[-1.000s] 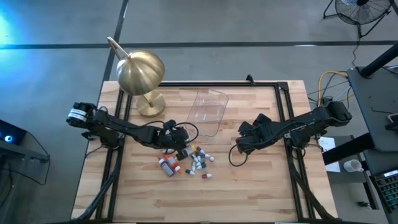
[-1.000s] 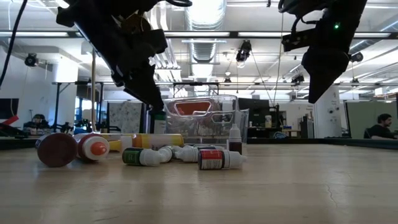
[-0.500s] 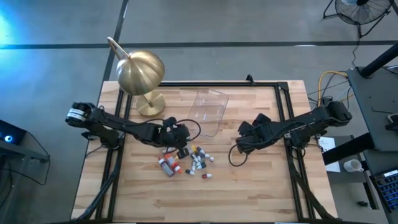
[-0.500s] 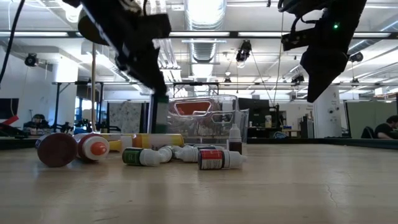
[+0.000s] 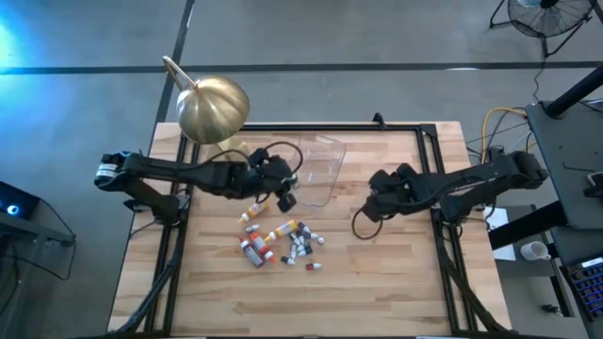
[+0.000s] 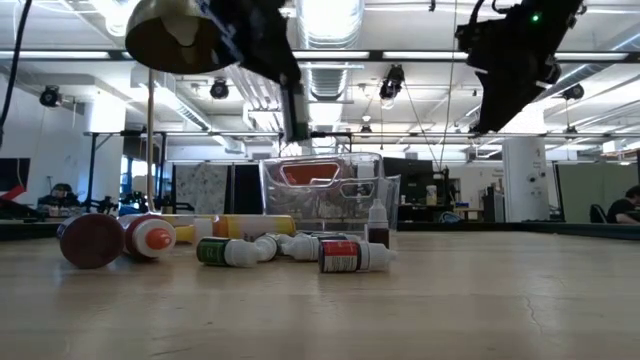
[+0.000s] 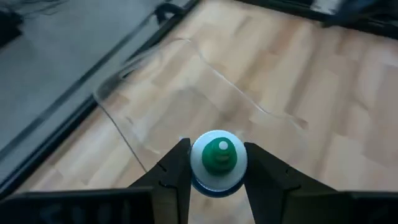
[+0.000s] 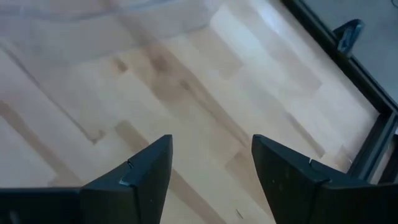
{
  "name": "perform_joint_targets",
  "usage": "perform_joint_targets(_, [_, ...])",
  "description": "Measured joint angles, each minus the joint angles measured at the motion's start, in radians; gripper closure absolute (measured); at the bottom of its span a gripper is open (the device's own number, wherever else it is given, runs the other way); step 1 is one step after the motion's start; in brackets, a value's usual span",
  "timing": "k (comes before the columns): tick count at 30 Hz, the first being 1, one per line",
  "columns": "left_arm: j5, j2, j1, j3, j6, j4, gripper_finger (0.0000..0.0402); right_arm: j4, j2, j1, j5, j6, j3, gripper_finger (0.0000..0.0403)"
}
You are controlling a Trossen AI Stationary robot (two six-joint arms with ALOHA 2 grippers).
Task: Pick & Place food coloring
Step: Put the large green food coloring bottle into the transparent bin
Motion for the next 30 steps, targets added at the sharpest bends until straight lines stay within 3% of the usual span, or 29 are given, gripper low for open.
perform_joint_targets(5, [0.006,0.025,0.037,-0.107,-0.021,0.046,0.0309,0.002,-0.035,-0.013,0.002,0.003,-0.004,0.0189])
perform_joint_targets(12, [0.015,0.025,0.038,-0.275,-0.114,0.295,0.0304,0.007,-0.017,-0.013,0.001,0.009,-0.017,0.0188])
perform_joint_targets(30, [0.052,0.025,0.038,-0.339,-0.113,0.344,0.0277,0.03,-0.006,-0.014,-0.013,0.01,-0.054,0.0188])
